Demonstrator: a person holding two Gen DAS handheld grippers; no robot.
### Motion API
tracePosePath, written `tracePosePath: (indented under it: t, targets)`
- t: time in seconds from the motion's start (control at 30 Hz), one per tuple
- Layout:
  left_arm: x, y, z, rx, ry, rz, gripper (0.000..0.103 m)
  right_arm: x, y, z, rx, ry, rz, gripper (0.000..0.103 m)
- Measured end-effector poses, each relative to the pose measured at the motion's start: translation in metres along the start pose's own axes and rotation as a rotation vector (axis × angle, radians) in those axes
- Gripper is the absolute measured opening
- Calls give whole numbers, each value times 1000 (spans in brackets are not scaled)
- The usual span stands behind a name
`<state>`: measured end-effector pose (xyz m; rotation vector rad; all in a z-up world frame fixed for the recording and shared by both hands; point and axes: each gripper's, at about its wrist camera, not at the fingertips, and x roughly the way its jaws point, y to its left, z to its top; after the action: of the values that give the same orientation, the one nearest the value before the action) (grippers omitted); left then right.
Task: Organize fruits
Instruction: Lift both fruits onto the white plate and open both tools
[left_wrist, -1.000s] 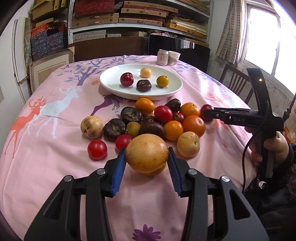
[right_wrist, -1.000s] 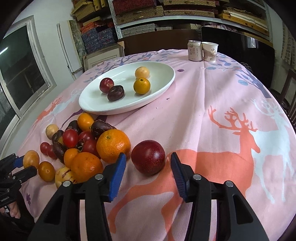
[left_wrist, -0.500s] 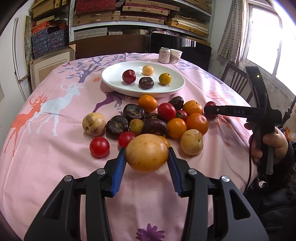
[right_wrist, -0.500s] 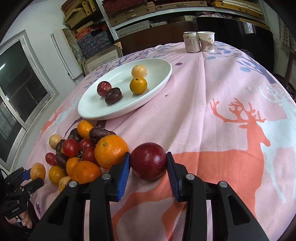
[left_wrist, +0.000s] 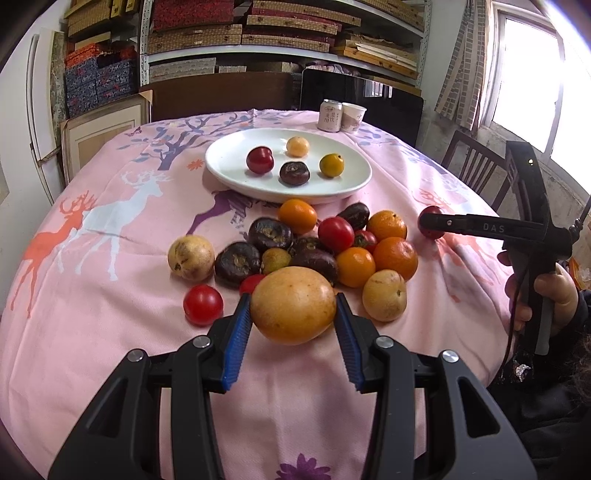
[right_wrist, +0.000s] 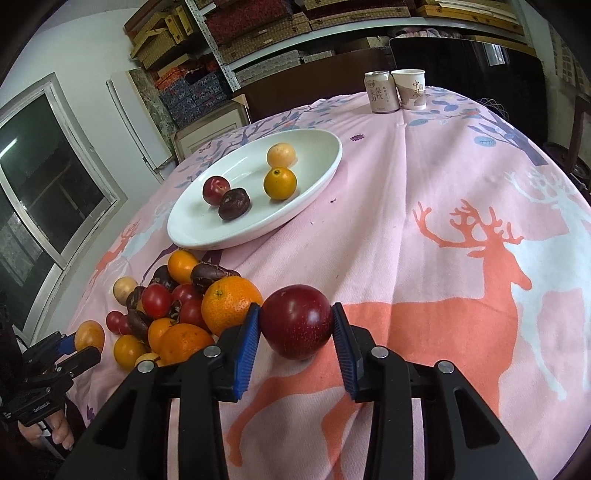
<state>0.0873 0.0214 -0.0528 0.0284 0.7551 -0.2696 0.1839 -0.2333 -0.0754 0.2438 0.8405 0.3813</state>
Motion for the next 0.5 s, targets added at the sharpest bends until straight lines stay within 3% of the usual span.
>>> tracePosePath:
  t: [0.27, 0.5]
  targets:
    - [6, 13, 50, -11, -60, -1, 43, -42, 7, 51, -33, -144, -12, 39]
    - [44, 22, 105, -23, -64, 16, 43, -12, 24, 95, -41, -130, 39, 39]
